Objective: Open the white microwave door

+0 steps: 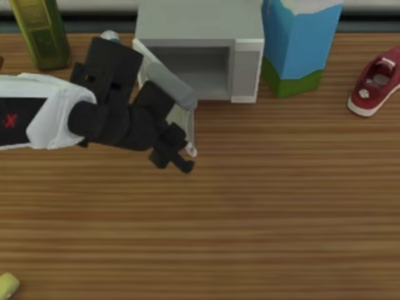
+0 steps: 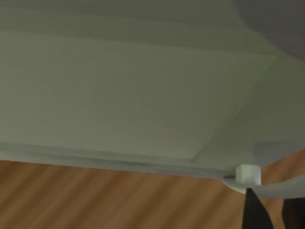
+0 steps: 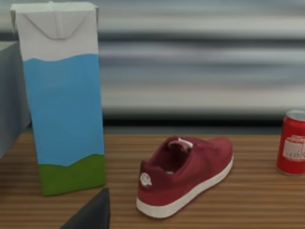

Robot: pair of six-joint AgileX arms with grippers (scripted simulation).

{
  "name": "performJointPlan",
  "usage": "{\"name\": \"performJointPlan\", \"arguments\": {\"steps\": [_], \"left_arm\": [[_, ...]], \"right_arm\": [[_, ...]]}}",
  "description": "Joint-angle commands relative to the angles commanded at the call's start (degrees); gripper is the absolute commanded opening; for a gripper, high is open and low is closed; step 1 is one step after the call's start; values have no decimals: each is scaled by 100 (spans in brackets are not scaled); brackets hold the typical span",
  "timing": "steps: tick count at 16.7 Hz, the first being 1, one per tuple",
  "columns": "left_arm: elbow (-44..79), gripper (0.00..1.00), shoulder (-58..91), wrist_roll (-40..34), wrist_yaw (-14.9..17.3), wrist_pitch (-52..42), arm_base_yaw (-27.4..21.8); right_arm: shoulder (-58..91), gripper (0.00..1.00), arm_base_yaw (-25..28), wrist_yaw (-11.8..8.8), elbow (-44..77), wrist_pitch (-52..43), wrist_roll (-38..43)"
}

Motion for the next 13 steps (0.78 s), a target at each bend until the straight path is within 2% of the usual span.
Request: {"name": "performJointPlan", "arguments": {"steps": [13], "left_arm": [[-35,0,-42,317,231,-106,139]], "right_arm": [[0,100,0,0,0,0,0]]}}
